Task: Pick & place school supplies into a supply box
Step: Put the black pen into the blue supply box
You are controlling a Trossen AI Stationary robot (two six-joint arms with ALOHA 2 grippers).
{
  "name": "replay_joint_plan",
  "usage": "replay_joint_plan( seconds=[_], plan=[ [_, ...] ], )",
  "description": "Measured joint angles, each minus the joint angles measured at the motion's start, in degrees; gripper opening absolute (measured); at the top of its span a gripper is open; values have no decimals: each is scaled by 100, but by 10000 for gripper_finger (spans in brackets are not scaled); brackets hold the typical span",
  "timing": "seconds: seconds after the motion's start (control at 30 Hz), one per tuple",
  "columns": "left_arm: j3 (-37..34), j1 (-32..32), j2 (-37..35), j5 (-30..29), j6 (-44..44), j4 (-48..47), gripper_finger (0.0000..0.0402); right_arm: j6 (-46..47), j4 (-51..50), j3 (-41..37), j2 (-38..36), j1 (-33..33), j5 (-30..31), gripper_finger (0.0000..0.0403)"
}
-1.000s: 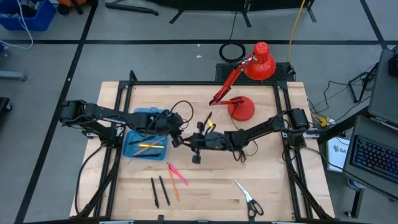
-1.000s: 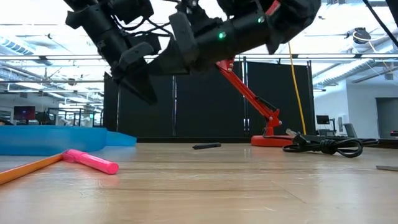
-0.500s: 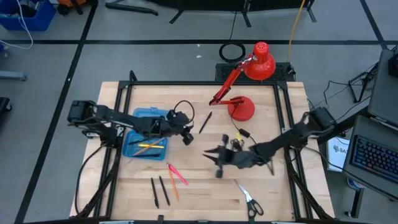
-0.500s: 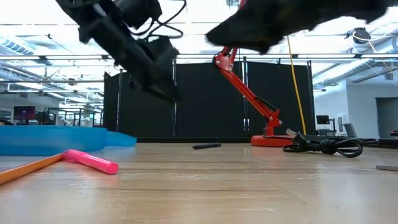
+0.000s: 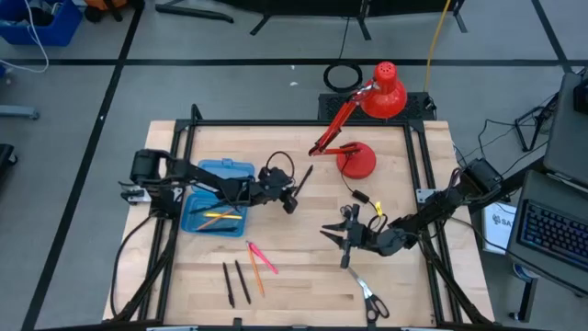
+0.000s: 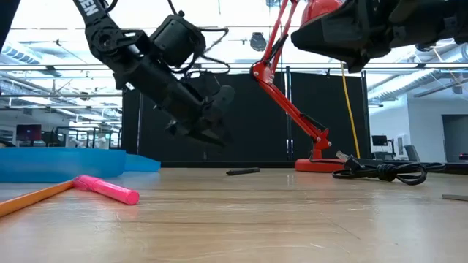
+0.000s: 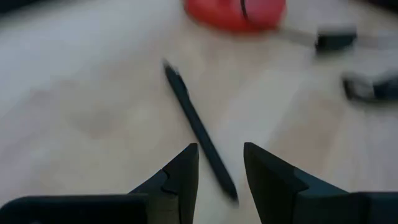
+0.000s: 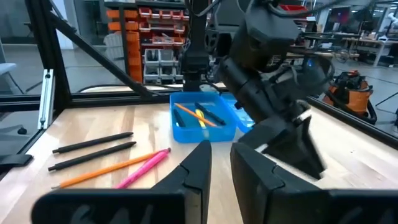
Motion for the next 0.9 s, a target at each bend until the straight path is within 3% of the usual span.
replay_joint_plan(
  seconds=[0.1,0.7,0.9],
  plan=[
    [4,-54,-11,-478,-65,177,133,-3,-23,0,-1,-4,0,50],
    [10,170,417,-547,43,718,137,-153,84,4,-1,-22,-8,50],
    [13,177,512,-499,39,874,200,-134,47,4,-1,-22,-21,50]
  ],
)
